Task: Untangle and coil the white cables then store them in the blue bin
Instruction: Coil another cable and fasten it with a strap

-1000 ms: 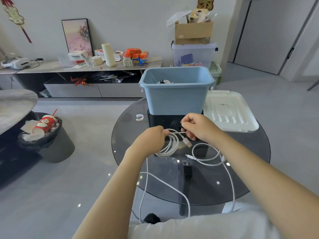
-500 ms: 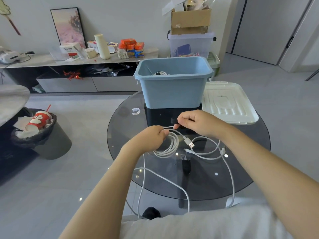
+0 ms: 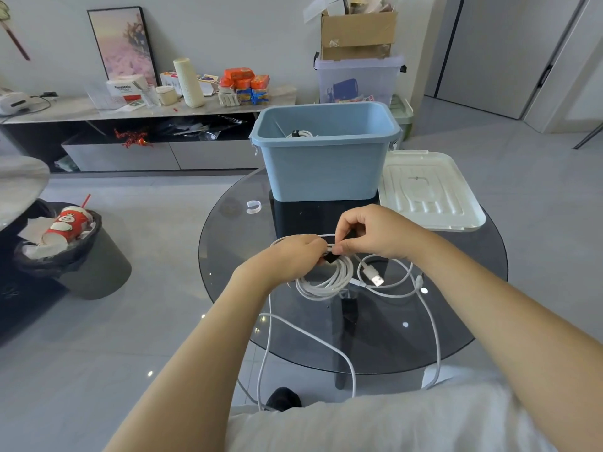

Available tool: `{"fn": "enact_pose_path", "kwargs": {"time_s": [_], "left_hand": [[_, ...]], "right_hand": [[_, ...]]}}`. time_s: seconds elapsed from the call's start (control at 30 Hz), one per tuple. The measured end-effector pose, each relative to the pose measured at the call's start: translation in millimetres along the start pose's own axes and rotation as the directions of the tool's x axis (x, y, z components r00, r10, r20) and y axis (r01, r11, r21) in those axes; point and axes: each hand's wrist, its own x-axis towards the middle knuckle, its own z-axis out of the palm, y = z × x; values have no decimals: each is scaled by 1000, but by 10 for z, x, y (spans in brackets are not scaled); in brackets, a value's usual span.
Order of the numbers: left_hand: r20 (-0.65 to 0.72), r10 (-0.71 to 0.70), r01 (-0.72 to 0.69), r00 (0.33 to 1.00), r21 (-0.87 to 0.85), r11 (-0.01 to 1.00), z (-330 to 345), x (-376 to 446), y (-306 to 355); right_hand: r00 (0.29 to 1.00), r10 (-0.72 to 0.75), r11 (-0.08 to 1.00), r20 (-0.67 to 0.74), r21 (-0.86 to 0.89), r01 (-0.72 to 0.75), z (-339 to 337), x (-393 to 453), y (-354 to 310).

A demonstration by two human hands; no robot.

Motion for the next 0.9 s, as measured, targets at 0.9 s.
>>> {"fn": "enact_pose_path", "kwargs": {"time_s": [0.9], "left_hand": [[-39, 332, -318, 943, 198, 927, -106, -240, 78]], "right_hand": [[999, -40, 936, -19, 350, 44, -10, 58, 242]]}}
